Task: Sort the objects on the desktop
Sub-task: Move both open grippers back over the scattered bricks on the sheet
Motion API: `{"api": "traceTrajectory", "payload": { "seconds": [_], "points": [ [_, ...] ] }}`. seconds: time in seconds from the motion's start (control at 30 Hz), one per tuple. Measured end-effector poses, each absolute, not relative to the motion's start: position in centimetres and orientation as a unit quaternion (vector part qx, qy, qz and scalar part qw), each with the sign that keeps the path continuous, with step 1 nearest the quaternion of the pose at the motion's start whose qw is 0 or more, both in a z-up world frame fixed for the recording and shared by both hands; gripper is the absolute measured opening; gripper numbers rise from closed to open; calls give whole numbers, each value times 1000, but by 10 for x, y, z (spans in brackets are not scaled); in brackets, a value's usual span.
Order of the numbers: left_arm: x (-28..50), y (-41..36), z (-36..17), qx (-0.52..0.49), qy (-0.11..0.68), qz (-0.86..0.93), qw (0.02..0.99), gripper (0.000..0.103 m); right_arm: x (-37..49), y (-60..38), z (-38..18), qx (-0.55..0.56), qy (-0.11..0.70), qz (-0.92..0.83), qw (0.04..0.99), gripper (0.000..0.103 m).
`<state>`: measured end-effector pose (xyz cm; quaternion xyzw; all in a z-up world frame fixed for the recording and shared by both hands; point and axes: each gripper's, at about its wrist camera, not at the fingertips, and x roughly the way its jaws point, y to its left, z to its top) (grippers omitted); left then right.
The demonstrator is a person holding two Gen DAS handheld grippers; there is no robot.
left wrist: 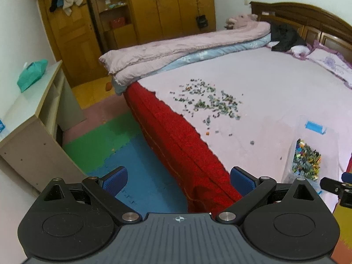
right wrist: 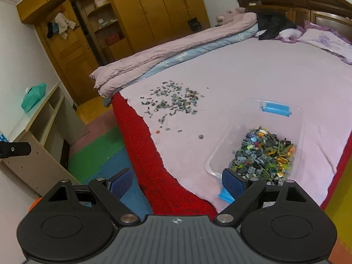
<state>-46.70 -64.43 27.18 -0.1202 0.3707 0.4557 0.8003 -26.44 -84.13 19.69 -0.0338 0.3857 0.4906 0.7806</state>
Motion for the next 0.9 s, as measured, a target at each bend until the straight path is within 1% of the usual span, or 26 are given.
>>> {"api": "traceTrajectory", "payload": {
  "seconds": [0.27,0.37,0.53,0.67,0.77,0.9],
  "points": [
    [-490,-619,282,-116,361,448,810,100,-293,-810,208,-53,386,497,775,90],
    [-508,-596,286,-117,348,452,813,100,-311,-786,217,-61,368,507,777,90],
    [-555,-530,290,-106,315,450,829,100,-349,-723,230,-65,342,498,794,90],
    [-605,-459,289,-93,301,444,839,100,-398,-656,235,-76,325,470,817,90],
    [-637,-410,281,-109,305,443,836,101,-437,-625,233,-71,341,459,817,90],
    [-665,-356,269,-153,311,442,827,101,-466,-598,230,-89,356,436,822,90]
  ]
}}
